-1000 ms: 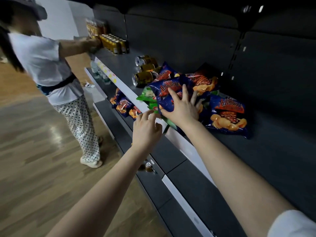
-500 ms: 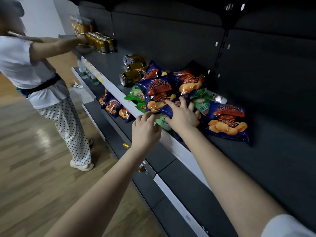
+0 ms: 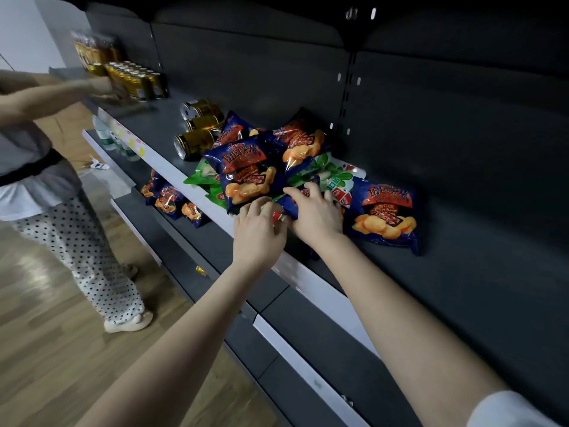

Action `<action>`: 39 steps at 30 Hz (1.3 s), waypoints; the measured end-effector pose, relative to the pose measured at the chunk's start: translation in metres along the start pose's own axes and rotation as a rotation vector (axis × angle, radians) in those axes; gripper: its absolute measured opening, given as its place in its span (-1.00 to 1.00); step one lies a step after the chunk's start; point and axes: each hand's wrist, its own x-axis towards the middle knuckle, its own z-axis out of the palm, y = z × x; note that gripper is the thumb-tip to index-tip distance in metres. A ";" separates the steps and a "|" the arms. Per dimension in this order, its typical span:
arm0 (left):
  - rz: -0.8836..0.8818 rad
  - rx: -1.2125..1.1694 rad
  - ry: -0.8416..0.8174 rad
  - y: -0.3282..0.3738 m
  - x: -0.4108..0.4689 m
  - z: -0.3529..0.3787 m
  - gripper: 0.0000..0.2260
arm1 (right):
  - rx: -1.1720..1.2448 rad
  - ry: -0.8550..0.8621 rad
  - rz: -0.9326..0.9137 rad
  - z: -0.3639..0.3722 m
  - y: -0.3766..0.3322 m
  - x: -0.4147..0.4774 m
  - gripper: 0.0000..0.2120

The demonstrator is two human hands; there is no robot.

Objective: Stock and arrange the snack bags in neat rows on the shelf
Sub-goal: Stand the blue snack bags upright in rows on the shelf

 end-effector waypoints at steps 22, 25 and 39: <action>0.411 -1.011 -0.339 0.172 -0.045 0.048 -0.39 | 1.162 0.763 0.605 -0.114 0.134 -0.123 -0.63; 0.433 -0.935 -0.256 0.191 -0.057 0.062 -0.41 | 1.284 0.761 0.704 -0.126 0.157 -0.148 -0.59; 0.251 -1.060 -0.396 0.249 -0.098 0.078 -0.77 | 0.704 0.977 0.786 -0.140 0.200 -0.252 -0.58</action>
